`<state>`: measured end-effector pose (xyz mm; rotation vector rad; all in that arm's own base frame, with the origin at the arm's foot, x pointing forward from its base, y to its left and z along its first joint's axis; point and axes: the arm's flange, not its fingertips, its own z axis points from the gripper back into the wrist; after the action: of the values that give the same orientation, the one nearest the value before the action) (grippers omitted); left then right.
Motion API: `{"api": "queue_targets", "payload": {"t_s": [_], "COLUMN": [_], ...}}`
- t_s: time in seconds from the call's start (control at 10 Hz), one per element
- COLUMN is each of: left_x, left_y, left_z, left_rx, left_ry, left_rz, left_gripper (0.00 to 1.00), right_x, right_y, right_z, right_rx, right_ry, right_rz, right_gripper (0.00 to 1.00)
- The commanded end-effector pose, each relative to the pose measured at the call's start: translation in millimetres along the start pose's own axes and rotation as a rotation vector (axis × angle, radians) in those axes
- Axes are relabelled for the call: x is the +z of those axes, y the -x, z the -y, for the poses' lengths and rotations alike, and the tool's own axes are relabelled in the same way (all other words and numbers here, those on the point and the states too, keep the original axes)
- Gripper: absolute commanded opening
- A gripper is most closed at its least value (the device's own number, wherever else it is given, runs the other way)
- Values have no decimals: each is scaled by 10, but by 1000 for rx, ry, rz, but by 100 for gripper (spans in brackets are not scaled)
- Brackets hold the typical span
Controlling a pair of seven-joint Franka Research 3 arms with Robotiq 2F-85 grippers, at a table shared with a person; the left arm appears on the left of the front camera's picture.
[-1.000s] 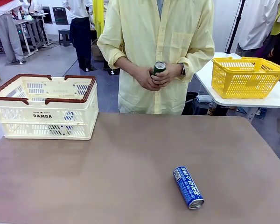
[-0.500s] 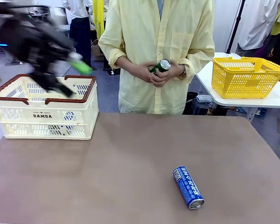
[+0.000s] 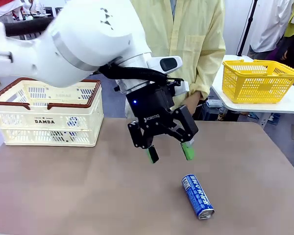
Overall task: Place the drinks into the Shopping basket.
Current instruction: Pick up one drink and place it into the Shopping basket.
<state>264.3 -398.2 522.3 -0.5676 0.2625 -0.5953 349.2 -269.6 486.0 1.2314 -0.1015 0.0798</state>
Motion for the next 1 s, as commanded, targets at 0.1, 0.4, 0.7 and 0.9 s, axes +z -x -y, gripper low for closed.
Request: {"api": "queue_targets", "payload": {"t_s": [0.1,0.4,0.7,0.9], "left_x": [0,1489,1682,1435], "left_y": [0,1698,2954,3274], "left_z": [0,-1362,-2150,-2485], "left_rx": [0,124,373,497], "left_ry": [0,305,430,519], "left_rz": [0,333,632,784], "left_gripper": [100,100,100,100], "right_x": [3,3,3,3], "right_y": [24,24,24,24], "right_z": [-26,-26,-26,-26], "right_rx": [-11,-11,-11,-11], "right_ry": [13,13,13,13], "right_rz": [-13,-13,-13,-13], "right_gripper": [100,100,100,100]}}
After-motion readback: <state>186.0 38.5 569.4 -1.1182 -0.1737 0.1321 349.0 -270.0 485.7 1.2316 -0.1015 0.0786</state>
